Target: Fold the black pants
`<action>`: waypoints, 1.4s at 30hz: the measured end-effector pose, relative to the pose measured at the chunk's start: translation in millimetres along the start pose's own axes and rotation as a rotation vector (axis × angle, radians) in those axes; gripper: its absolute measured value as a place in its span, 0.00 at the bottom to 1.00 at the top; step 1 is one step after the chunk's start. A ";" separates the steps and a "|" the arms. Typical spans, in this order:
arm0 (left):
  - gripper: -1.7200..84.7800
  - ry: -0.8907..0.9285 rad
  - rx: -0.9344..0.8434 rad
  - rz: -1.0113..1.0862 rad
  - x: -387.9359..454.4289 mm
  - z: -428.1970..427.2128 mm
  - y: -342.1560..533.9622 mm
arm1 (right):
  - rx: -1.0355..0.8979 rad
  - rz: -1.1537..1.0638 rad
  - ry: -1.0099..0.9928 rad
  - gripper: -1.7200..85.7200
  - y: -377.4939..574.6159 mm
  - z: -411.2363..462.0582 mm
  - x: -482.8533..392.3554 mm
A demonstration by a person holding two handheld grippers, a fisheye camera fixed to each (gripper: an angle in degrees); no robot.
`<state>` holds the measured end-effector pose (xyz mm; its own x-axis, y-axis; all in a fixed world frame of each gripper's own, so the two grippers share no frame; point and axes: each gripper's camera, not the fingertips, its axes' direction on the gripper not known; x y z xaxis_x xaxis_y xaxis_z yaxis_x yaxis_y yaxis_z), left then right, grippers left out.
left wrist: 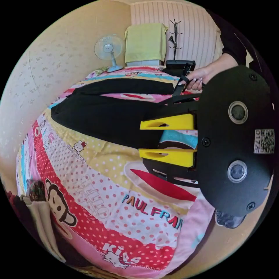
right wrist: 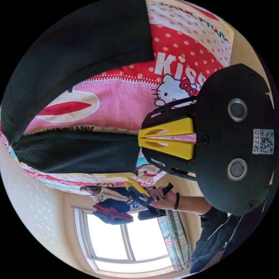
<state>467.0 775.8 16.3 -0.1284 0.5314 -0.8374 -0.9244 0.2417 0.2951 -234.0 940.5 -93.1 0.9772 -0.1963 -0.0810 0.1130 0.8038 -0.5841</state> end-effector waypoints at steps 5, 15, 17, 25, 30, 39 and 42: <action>0.10 -0.278 -0.179 0.002 39.4 43.8 -16.5 | -0.076 -0.084 0.021 0.03 7.4 18.8 -11.0; 0.08 -0.432 -0.196 0.121 87.0 11.2 -8.4 | 0.351 -0.067 0.096 0.09 85.8 -71.8 29.7; 0.08 -0.384 -0.187 0.068 85.8 0.1 -7.3 | 0.488 -0.015 0.120 0.11 102.8 -105.3 53.6; 0.08 -0.216 -0.094 0.318 168.3 -23.5 43.7 | 0.586 0.184 0.056 0.12 121.2 -145.1 171.1; 0.09 -0.045 -0.118 0.731 280.5 17.7 73.9 | 0.585 0.135 0.113 0.14 130.8 -158.1 167.9; 0.12 0.167 -0.237 0.806 398.3 114.7 106.2 | 0.435 0.050 -0.272 0.07 130.3 -199.5 200.8; 0.17 0.154 -0.195 0.901 424.1 119.2 126.5 | 0.446 0.001 -0.406 0.06 133.4 -221.8 189.9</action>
<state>338.4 1128.6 -246.7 -0.8593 0.3356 -0.3860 -0.4952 -0.3570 0.7920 -73.2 885.9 -365.5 0.9578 -0.0356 0.2851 0.0904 0.9792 -0.1815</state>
